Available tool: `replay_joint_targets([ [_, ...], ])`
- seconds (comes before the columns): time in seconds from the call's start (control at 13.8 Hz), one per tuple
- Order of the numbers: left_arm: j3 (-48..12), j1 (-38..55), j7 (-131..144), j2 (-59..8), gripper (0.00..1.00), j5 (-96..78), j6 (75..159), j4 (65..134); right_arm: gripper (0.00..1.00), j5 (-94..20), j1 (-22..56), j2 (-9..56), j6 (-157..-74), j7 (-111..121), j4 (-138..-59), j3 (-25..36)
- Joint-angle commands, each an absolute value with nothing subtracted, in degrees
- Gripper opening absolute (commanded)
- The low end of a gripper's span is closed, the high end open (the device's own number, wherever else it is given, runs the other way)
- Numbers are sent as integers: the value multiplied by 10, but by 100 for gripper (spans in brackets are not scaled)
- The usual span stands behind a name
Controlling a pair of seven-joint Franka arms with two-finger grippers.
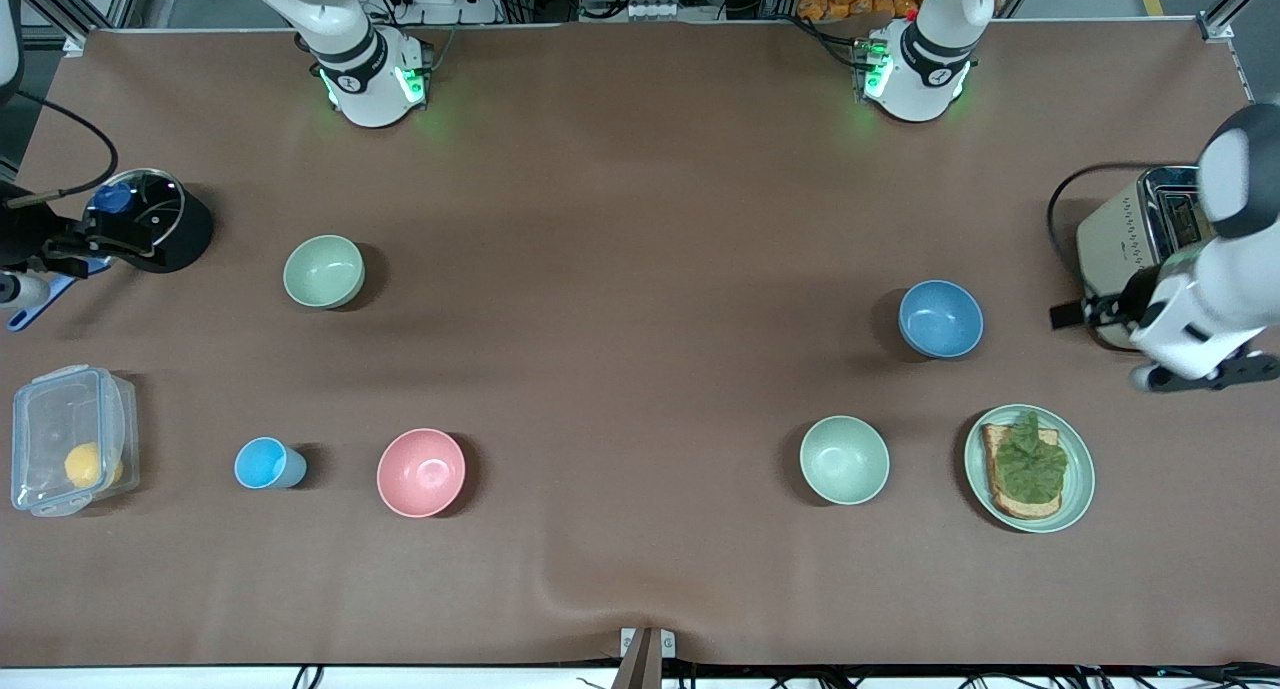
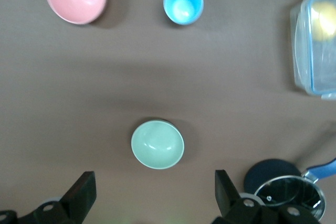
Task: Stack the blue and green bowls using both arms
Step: 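Move the left gripper to the blue bowl while the right gripper reaches the green bowl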
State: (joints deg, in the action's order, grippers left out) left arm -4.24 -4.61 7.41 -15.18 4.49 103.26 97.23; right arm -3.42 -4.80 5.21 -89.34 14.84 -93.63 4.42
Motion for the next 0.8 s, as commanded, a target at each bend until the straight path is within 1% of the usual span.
replay_joint_targets([
  [0.0, -52, -58, 66, -105, 100, 50, 1141, 1111, 100, -45, -69, 26, -942, 155, -1019, 40],
  [0.14, -52, -60, 65, -102, 100, 51, 1196, 1170, 100, -46, -84, 6, -996, 156, -1089, 39],
  [0.36, -53, -73, 66, -93, 100, 50, 1287, 1255, 100, -48, -107, -7, -1050, 162, -1161, 39],
  [0.43, -54, -80, 67, -94, 100, 50, 1307, 1271, 100, -49, -115, -9, -1062, 167, -1178, 39],
  [0.65, -54, -80, 67, -107, 100, 50, 1341, 1297, 100, -61, -146, -18, -1133, 229, -1248, 39],
  [0.72, -53, -80, 67, -110, 100, 50, 1347, 1302, 100, -67, -155, -19, -1142, 241, -1262, 40],
])
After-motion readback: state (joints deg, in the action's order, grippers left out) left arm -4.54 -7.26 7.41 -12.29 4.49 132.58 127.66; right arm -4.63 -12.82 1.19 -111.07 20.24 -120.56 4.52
